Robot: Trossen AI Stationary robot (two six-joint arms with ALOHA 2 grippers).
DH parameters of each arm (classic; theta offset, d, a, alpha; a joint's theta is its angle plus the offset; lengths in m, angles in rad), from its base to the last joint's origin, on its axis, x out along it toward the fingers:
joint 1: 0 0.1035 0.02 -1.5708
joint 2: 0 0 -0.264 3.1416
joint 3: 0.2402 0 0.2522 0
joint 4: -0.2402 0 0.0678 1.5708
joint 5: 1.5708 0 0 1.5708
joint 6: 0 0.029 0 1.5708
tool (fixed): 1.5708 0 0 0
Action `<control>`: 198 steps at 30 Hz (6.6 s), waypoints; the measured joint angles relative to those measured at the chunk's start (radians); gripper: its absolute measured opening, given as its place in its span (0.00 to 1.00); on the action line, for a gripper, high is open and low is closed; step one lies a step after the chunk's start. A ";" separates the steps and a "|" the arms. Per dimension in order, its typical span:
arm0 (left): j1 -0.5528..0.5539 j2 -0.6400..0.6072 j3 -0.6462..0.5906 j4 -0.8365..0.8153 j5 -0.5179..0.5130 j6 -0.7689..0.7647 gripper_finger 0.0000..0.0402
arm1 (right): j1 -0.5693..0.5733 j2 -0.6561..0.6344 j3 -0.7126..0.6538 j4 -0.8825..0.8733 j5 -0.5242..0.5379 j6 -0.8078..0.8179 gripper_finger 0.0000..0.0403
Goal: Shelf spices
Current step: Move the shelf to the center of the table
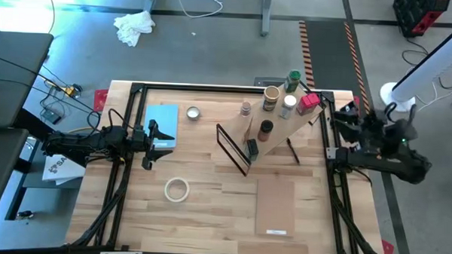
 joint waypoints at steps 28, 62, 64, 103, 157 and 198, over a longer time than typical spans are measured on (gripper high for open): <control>0.000 0.000 0.000 0.005 -0.010 -0.010 0.58 | 0.000 0.612 0.595 -0.352 0.201 0.236 0.36; 0.090 0.757 0.696 0.048 -0.259 -0.325 0.58 | -0.070 0.764 0.740 -1.482 0.811 1.147 0.03; 0.101 0.801 0.729 0.057 -0.256 -0.323 0.58 | -0.102 0.735 0.690 -1.446 0.808 1.164 0.02; 0.127 0.948 0.759 0.033 -0.336 -0.356 0.58 | -0.808 0.619 0.100 -0.641 0.368 0.726 0.00; -0.289 0.942 0.759 -0.402 -0.153 -0.979 0.58 | -0.647 0.619 0.101 -0.686 -0.197 0.696 0.00; -0.180 0.948 0.753 -0.985 -0.521 -0.986 0.58 | -0.064 0.665 0.099 -0.589 0.055 1.109 0.00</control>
